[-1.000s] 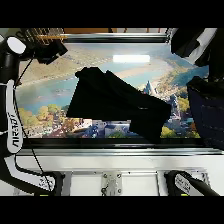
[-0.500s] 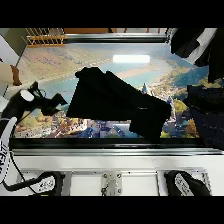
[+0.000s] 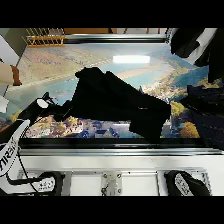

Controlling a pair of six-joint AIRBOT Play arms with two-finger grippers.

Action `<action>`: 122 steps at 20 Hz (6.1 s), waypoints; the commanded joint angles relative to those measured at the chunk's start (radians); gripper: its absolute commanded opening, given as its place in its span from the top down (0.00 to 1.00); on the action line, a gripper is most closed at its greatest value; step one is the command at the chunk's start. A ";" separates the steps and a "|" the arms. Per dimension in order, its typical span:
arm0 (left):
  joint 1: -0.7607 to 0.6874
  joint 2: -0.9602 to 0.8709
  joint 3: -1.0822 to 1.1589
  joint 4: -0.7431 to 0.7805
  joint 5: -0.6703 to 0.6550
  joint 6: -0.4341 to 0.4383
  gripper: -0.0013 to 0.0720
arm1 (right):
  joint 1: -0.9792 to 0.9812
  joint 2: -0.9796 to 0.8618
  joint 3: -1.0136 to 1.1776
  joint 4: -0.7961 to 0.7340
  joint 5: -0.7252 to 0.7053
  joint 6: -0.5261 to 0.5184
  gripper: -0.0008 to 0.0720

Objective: Fold the clothes and pants, and hang the long-sleeved shirts on hangers.

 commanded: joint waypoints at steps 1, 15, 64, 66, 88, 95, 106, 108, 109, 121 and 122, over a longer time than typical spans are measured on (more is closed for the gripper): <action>-0.046 -0.053 0.077 0.007 0.027 -0.013 0.16 | 0.000 0.000 -0.002 0.006 0.000 0.000 0.29; -0.012 0.035 0.126 0.051 -0.042 0.087 0.97 | -0.106 -0.511 -0.092 0.067 -0.057 -0.105 0.28; 0.078 0.034 0.673 0.173 -0.369 0.059 0.97 | 0.230 -0.446 0.534 -0.014 0.122 0.051 0.97; 0.078 -0.105 0.673 0.106 -0.303 0.060 0.97 | 0.254 -0.597 0.555 -0.013 0.034 0.058 0.97; 0.087 -0.239 0.619 0.181 -0.271 0.126 0.97 | 0.298 -0.609 0.267 -0.275 -0.154 0.145 0.97; 0.077 -0.232 0.408 0.171 -0.227 0.112 0.97 | 0.318 -0.609 0.163 -0.271 -0.150 0.148 0.97; 0.198 0.121 0.249 0.267 -0.283 0.116 0.26 | 0.236 -0.266 0.148 -0.285 -0.011 0.130 0.18; 0.258 0.222 0.077 0.269 -0.280 0.115 0.25 | 0.231 -0.175 0.124 -0.283 -0.002 0.129 0.18; 0.287 0.268 -0.016 0.269 -0.277 0.115 0.26 | 0.231 -0.138 0.113 -0.283 -0.002 0.129 0.18; 0.346 0.369 -0.406 0.058 -0.087 0.112 0.26 | 0.233 -0.063 0.095 -0.203 -0.002 0.129 0.18; 0.315 0.347 -0.393 0.035 -0.073 0.111 0.26 | 0.233 -0.063 0.095 -0.203 -0.001 0.129 0.18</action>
